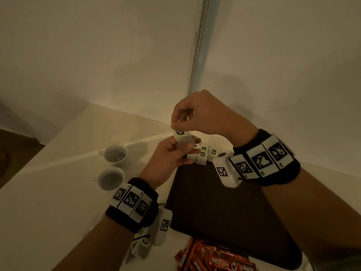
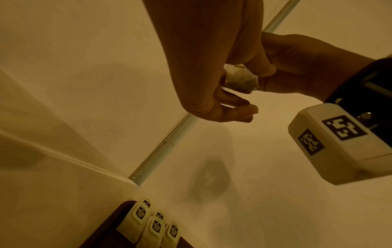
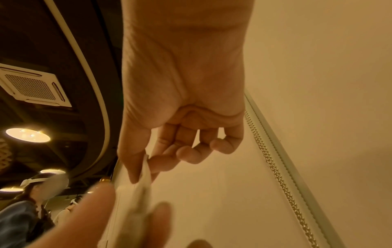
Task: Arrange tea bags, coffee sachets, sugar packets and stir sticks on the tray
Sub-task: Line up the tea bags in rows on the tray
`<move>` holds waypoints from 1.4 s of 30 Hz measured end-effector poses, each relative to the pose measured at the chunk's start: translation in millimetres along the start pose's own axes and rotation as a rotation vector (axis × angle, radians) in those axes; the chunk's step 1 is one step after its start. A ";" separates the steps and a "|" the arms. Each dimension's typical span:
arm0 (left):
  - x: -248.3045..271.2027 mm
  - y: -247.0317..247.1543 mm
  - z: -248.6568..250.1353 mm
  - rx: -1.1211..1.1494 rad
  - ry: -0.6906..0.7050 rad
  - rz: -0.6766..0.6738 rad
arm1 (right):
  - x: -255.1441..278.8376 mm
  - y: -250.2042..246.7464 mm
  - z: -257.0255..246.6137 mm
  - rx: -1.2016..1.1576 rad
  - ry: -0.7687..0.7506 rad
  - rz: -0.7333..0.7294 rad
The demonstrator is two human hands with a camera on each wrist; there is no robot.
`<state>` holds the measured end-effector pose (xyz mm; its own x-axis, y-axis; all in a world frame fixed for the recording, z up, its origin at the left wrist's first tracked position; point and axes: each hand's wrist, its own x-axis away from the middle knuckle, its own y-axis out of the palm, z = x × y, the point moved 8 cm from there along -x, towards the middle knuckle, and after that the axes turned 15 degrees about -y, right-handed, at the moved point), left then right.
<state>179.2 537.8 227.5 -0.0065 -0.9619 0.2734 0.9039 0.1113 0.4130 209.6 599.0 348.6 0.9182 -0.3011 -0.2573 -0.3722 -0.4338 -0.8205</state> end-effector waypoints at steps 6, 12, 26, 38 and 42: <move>3.8 -3.3 5.6 0.028 0.045 0.020 | 2.1 -6.7 -4.4 -0.003 -0.010 0.011; 6.8 -7.2 12.1 -0.040 0.106 0.047 | 12.2 -10.2 -2.2 -0.045 -0.012 0.043; 1.6 3.5 17.4 -0.113 0.185 0.023 | 20.9 -8.3 7.3 -0.045 0.011 0.009; 0.3 -1.8 10.4 -0.131 0.143 0.117 | 26.2 -13.2 12.7 -0.057 0.031 0.051; 1.5 -7.7 2.1 -0.204 0.082 0.110 | 42.4 -14.1 26.7 -0.099 0.082 0.146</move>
<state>171.3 536.0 226.5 0.1238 -0.9647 0.2325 0.9651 0.1716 0.1981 257.3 615.1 335.6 0.8411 -0.4329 -0.3243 -0.5157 -0.4606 -0.7224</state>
